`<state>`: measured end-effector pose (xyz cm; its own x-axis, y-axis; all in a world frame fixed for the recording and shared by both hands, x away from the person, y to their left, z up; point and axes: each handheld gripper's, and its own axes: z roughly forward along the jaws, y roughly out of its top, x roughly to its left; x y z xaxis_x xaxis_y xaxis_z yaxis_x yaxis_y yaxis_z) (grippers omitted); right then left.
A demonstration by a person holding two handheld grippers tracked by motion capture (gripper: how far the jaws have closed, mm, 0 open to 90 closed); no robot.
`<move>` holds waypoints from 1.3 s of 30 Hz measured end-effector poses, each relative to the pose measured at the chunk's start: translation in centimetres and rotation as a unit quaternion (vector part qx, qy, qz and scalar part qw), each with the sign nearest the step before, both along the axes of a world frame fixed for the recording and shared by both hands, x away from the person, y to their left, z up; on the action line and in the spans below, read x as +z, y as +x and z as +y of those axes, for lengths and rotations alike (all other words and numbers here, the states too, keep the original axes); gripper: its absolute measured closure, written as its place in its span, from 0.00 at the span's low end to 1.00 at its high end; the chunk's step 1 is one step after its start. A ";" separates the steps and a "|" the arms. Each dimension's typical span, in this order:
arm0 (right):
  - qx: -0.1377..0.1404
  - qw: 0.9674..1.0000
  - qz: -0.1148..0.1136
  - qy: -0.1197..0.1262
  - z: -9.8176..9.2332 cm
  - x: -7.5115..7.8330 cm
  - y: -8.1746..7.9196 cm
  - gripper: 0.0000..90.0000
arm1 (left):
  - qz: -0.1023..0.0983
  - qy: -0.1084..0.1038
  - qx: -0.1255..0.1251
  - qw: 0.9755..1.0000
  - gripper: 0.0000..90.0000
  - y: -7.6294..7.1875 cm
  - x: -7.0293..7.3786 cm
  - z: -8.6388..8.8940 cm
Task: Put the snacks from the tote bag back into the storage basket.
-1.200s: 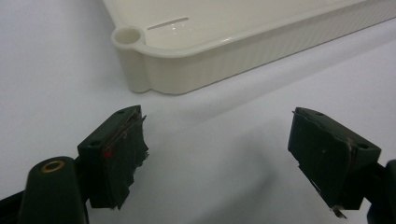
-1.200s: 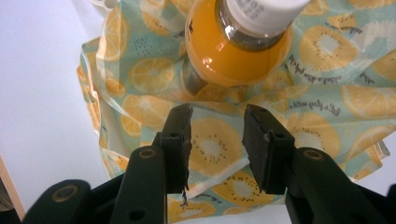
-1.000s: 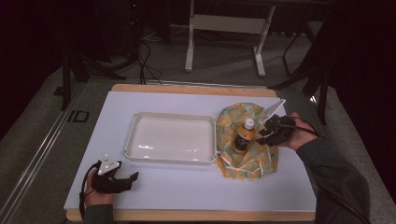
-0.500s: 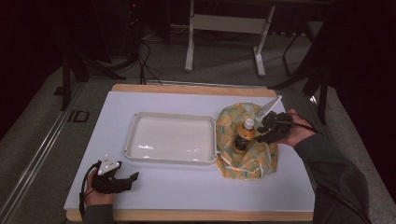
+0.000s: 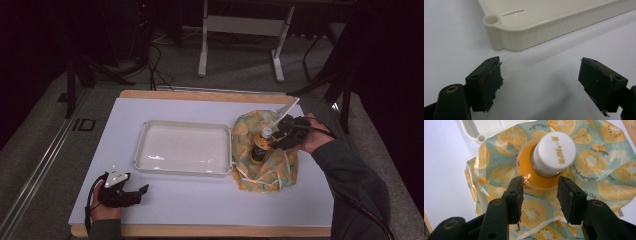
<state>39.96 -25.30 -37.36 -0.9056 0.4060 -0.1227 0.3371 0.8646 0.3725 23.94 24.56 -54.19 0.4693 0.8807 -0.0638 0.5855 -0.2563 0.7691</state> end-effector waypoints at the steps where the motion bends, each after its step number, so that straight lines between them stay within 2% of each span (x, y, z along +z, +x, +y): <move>1: 0.000 1.000 0.000 0.000 0.0 0.0 0.1 0.62 | 0.000 0.000 0.000 1.000 0.21 0.0 0.0 0.0; 9: -0.002 1.000 0.002 0.001 0.4 0.3 0.4 0.59 | 0.000 0.000 0.000 1.000 0.21 0.0 0.0 0.0; 22: 0.006 1.000 0.004 -0.020 1.6 0.5 1.0 0.58 | 0.001 -0.001 -0.001 1.000 0.21 0.0 0.0 0.0; 32: 0.013 1.000 0.006 -0.023 2.2 0.6 1.5 0.57 | 0.001 -0.001 -0.001 1.000 0.21 0.0 0.0 0.0; 39: 0.011 0.999 0.019 -0.029 2.7 0.8 2.0 0.59 | 0.001 -0.001 -0.001 1.000 0.21 0.0 0.0 0.0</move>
<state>42.00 -22.63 -36.51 -0.9188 0.3787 -0.1116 0.3303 0.8921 0.3084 23.95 24.54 -54.19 0.4717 0.8792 -0.0667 0.5857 -0.2559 0.7691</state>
